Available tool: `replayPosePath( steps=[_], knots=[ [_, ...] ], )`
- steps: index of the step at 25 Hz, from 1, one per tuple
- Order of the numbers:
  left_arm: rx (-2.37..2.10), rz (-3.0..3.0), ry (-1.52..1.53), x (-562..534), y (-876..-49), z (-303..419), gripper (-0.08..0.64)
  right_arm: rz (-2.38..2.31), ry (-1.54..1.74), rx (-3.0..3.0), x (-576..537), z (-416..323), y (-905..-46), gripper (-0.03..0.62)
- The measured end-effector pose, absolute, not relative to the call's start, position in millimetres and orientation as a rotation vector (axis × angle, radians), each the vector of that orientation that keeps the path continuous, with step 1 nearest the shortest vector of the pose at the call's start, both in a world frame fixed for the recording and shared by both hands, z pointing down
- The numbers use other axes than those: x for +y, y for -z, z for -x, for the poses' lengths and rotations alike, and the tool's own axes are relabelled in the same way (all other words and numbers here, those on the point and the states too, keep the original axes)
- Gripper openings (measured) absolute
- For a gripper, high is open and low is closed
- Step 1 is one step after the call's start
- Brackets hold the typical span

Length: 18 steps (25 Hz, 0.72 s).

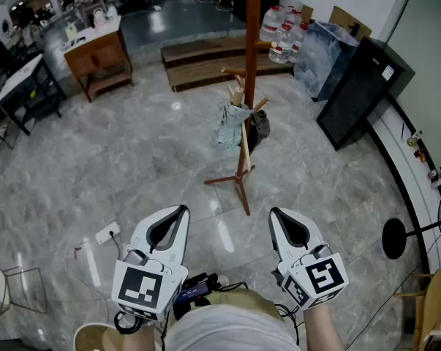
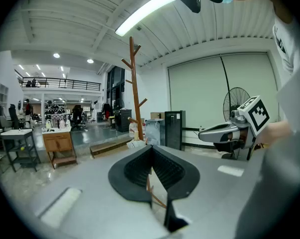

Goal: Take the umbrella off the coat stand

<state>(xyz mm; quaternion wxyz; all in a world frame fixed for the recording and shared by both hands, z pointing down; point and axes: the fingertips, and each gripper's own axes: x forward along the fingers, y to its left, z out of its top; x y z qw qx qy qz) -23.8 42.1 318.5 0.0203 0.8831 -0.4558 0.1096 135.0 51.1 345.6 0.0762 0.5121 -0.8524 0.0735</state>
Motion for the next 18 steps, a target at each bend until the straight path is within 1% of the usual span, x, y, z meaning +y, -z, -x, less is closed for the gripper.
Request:
replayPosePath(
  steps=[6,14,18],
  knots=[
    [-1.452,-2.664,-0.371,41.5,-320.7,26.7,0.014,-1.541,-0.216,-2.553,52.0,-137.6,-345.7,0.002],
    [-1.428,-2.739,-0.344,43.8,-318.7,21.3,0.014,-1.539,-0.215,-2.556,53.4,-138.7,-345.2,0.002],
    [-1.372,-2.725,-0.269,48.3,-315.3,16.0,0.012,-1.54,-0.233,-2.594,55.2,-137.7,-341.1,0.002]
  ],
)
